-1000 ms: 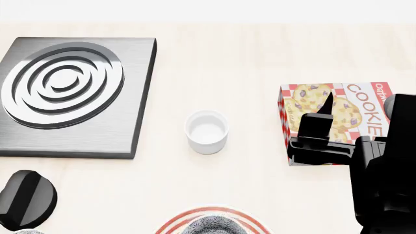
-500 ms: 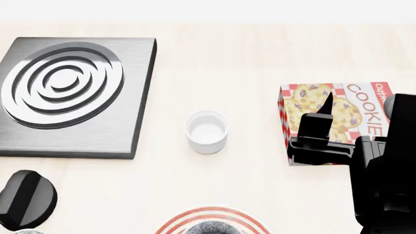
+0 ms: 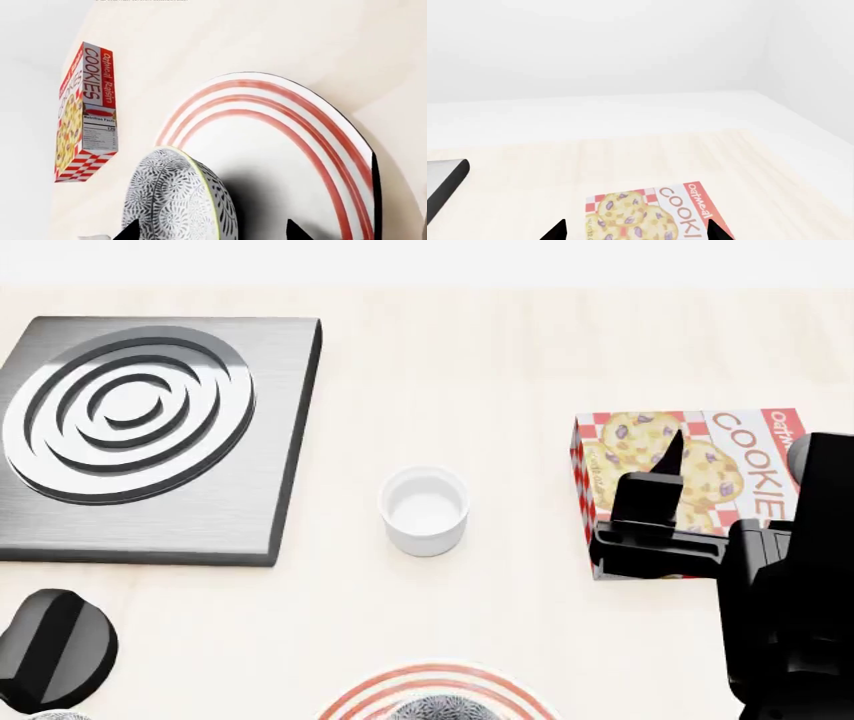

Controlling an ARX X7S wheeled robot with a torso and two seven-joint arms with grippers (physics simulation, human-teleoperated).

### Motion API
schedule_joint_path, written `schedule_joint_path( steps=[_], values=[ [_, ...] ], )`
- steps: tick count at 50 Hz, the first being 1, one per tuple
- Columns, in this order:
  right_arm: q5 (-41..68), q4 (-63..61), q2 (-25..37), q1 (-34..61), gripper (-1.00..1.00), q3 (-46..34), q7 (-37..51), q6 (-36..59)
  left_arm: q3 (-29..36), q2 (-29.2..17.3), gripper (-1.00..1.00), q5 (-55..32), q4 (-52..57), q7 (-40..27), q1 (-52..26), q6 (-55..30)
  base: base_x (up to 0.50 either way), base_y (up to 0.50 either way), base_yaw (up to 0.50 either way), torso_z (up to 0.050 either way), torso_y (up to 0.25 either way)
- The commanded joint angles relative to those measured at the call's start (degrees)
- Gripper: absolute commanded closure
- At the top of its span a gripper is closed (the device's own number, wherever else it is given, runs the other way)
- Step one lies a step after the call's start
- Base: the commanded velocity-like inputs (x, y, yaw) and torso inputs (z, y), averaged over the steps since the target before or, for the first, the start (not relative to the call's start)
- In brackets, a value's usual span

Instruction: Pick the akita bowl on the stove and place it on the plate.

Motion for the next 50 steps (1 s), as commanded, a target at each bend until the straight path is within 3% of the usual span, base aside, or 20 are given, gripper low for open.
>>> schedule_joint_path(
  steps=[1, 22, 36, 50],
  values=[
    [-0.6, 0.2, -0.7, 0.1, -1.0, 1.0, -0.9, -0.2, -1.3, 1.3, -1.0, 0.5, 0.6, 0.9, 0.8, 0.6, 0.0, 0.0, 0.0, 0.0, 0.0],
    [-0.3, 0.5, -0.5, 0.0, -1.0, 0.7, -0.5, -0.6, -3.3, 1.9, -1.0, 0.1, 5.4, 0.1, 1.5, -2.2, 0.0, 0.0, 0.0, 0.0, 0.0],
    [0.4, 0.2, -0.4, 0.2, -1.0, 0.9, 0.1, -0.1, -18.6, 2.2, -1.0, -5.9, 9.9, -1.0, 3.8, -2.5, 0.0, 0.0, 0.0, 0.0, 0.0],
    [0.7, 0.2, -0.1, 0.0, -1.0, 0.7, 0.3, -0.4, -26.3, 3.0, -1.0, -9.4, 12.2, -1.8, 6.0, -3.1, 0.0, 0.0, 0.0, 0.0, 0.0]
  ],
)
